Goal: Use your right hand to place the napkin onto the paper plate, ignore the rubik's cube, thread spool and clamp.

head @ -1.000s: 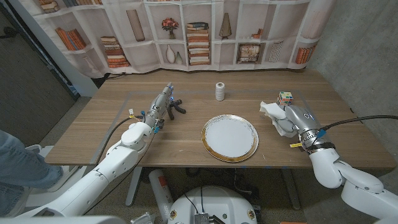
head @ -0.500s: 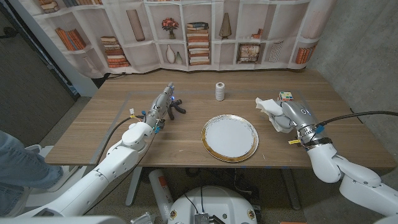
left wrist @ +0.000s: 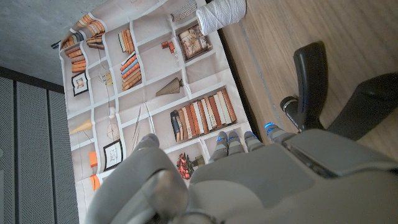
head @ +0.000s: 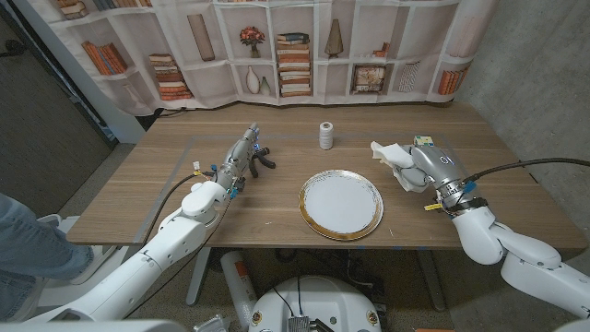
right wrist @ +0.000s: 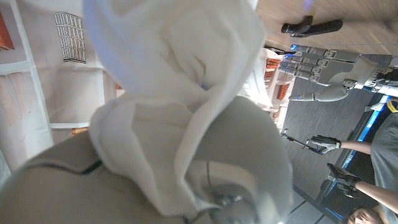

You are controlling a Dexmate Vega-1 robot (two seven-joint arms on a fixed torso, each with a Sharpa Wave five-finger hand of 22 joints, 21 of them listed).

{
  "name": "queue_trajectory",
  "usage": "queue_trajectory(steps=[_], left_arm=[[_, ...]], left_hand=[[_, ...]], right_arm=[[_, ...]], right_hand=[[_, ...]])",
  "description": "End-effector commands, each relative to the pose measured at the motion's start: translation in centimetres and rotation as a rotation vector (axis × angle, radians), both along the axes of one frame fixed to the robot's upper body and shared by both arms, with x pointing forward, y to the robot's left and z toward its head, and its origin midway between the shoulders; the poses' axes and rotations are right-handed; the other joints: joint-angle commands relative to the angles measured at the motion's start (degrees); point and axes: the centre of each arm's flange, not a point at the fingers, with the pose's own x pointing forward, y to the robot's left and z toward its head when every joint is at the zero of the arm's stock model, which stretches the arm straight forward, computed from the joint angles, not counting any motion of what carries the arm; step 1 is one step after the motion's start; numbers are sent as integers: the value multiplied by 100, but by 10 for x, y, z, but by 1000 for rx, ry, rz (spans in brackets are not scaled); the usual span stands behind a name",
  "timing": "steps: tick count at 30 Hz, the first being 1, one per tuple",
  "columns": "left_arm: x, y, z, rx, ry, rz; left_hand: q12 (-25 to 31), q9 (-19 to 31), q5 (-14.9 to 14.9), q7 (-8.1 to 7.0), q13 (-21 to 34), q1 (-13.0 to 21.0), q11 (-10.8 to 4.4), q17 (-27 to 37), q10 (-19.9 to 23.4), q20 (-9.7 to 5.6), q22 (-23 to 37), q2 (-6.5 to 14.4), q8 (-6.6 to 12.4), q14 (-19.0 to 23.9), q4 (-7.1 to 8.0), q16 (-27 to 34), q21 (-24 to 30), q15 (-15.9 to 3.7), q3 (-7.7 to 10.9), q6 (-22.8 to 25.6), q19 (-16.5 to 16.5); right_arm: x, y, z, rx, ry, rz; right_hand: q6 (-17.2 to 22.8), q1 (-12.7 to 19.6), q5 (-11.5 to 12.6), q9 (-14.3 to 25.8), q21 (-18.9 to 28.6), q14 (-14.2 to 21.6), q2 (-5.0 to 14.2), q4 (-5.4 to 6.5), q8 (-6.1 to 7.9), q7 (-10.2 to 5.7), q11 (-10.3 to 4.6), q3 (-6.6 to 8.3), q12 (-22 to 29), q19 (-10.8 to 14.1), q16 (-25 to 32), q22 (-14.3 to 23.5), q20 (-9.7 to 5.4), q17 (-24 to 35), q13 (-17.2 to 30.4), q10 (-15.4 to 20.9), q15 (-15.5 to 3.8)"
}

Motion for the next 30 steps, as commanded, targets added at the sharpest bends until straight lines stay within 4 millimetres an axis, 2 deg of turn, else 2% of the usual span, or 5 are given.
queue_trajectory(steps=[1, 23, 24, 25, 30], left_arm=[[-3, 2, -1, -1, 1, 7], [-8, 2, 1, -5, -16, 9], [-8, 2, 0, -7, -17, 9], [-8, 2, 0, -8, -19, 9], [-9, 1, 1, -12, -22, 8]], left_hand=[[-1, 14, -5, 6, 16, 8, -3, 21, 3, -41, 15, 66, -14, -11, 12, 13, -12, 20, -20, 43, -153], [-1, 14, -5, 3, 16, 16, -13, 21, 5, -46, 15, 74, -15, -13, 12, 12, -11, 20, -37, 45, -156], [-1, 14, -5, 2, 16, 16, -13, 21, 5, -47, 15, 74, -15, -13, 12, 12, -11, 20, -38, 44, -156], [-1, 14, -5, 2, 16, 16, -13, 21, 4, -47, 15, 75, -15, -12, 12, 12, -11, 21, -38, 44, -155], [-2, 14, -6, 3, 16, 17, -10, 21, 2, -46, 15, 76, -17, -13, 12, 12, -11, 20, -43, 42, -156]], right_arm=[[1, 8, 7, -35, -14, 35], [-1, 26, 8, -90, -8, 101], [-1, 26, 8, -92, -9, 103], [-1, 27, 8, -93, -10, 106], [-2, 31, 8, -102, -16, 119]], right_hand=[[52, 18, 54, 24, 48, 77, 71, -1, 0, 8, -1, -26, 6, 43, 3, 7, -548, 17, 20, 77, -656], [103, -13, 52, 29, 78, 87, 63, 11, -4, 12, -25, -56, 4, 57, -15, 5, -544, 9, 20, 123, -648], [107, -23, 52, 32, 85, 88, 61, 13, -11, 10, -159, -64, -10, 53, -23, 4, -543, 5, 21, 97, -650], [112, -32, 53, 33, 93, 88, 60, 14, -16, 11, -40, -73, -8, 53, -27, 2, -547, 5, 21, 114, -652], [117, -43, 53, 34, 95, 90, 60, 17, -19, 12, -28, -81, -7, 41, -29, 1, -546, 6, 21, 130, -646]])
